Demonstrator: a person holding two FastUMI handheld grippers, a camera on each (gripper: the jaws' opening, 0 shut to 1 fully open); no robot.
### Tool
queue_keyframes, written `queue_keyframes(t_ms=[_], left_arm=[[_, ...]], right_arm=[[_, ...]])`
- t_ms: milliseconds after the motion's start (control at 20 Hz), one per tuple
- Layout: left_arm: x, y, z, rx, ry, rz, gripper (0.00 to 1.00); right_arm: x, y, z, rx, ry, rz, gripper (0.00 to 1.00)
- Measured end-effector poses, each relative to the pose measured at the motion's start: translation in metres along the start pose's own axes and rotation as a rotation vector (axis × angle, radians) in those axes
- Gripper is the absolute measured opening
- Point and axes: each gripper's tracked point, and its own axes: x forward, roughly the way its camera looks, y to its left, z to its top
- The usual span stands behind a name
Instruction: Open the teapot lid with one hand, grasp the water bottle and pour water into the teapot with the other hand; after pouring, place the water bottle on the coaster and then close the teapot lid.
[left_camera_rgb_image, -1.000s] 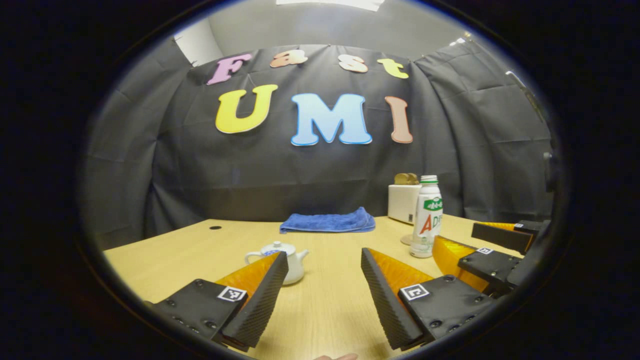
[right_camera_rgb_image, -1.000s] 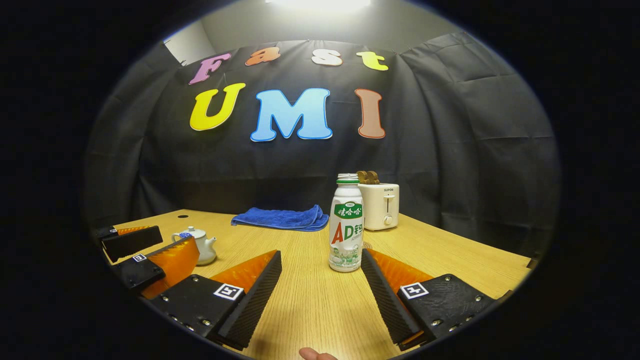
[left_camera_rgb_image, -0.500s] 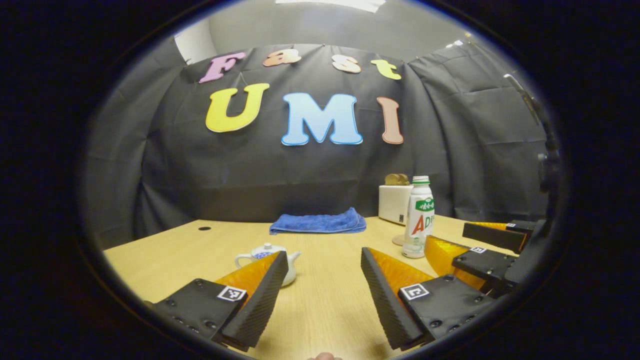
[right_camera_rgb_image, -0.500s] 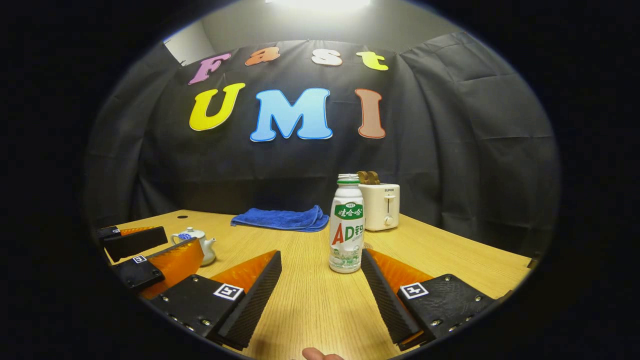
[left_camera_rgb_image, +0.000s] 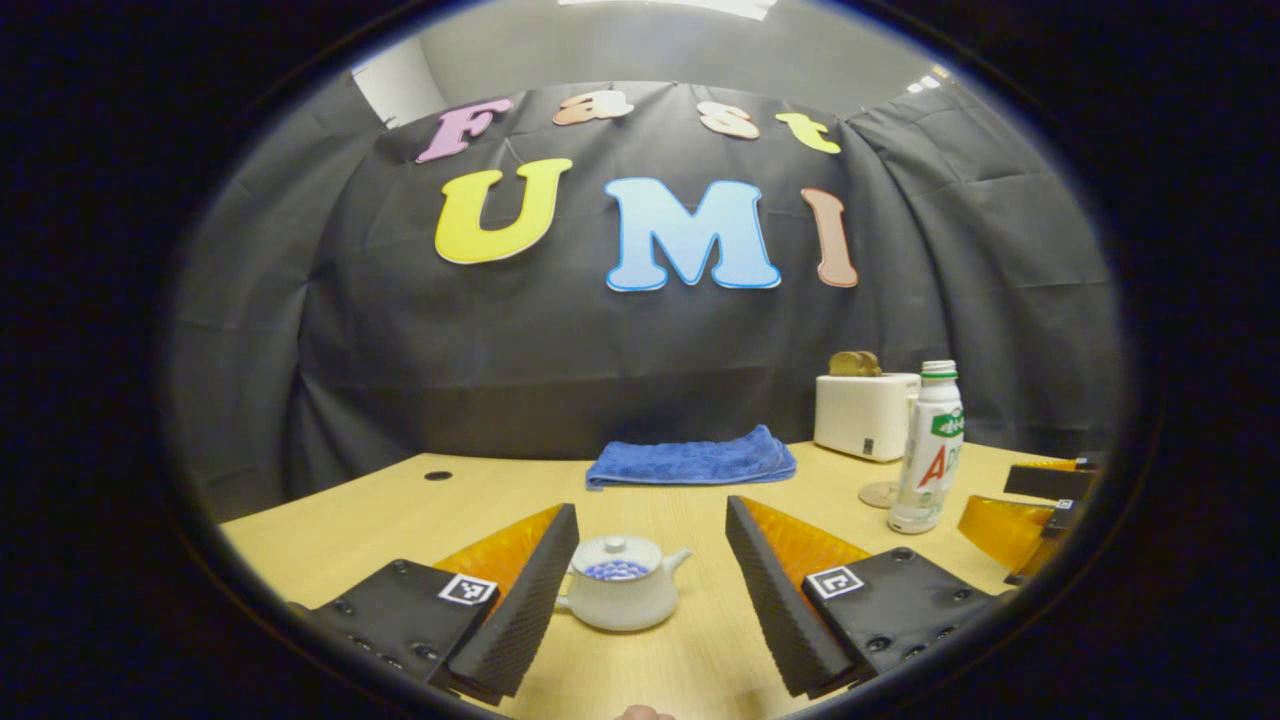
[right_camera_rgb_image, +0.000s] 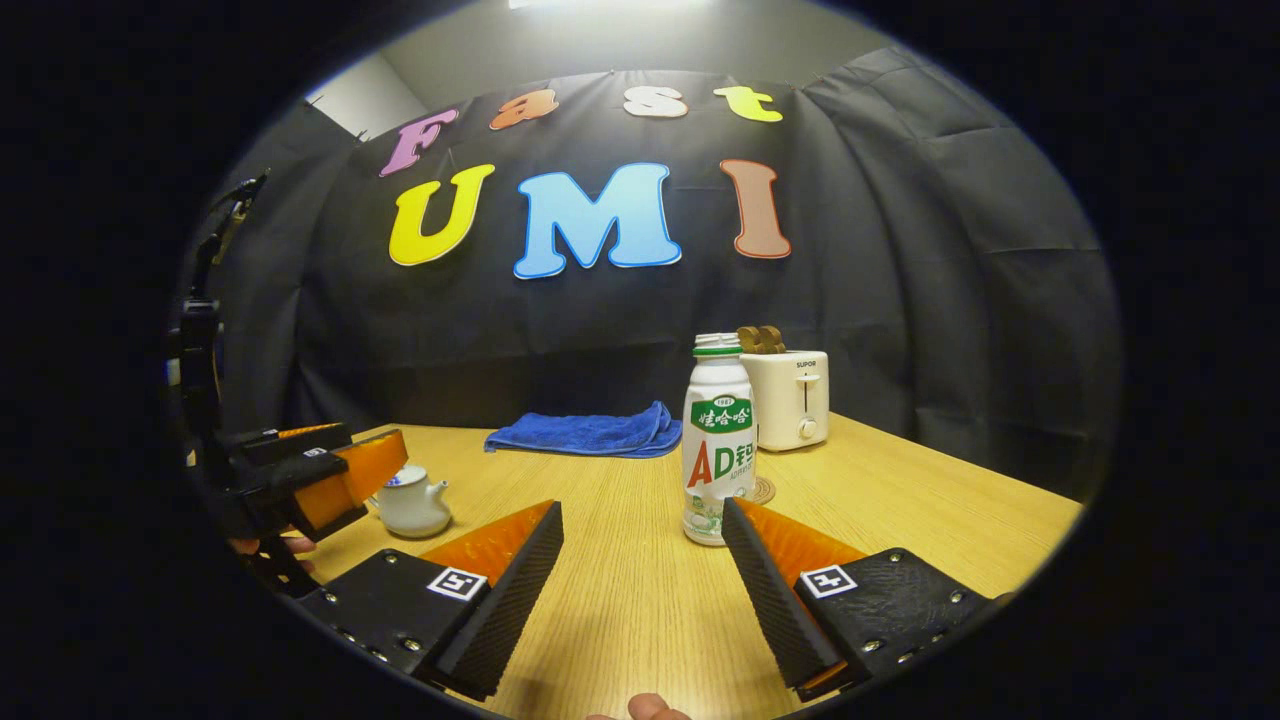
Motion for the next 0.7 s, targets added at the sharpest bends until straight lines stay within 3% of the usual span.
queue_keyframes(t_ms=[300,650,700], left_arm=[[0.043,0.019,-0.023,-0.019,0.078,0.026,1.0],[0.054,0.016,-0.035,-0.015,0.102,0.024,0.99],[0.056,0.015,-0.033,-0.015,0.098,0.02,0.91]], right_arm=[[0.002,-0.008,0.003,0.036,-0.002,0.007,0.98],[0.004,-0.015,0.001,0.084,0.016,0.009,0.99],[0.004,-0.017,-0.001,0.089,0.019,0.009,0.98]])
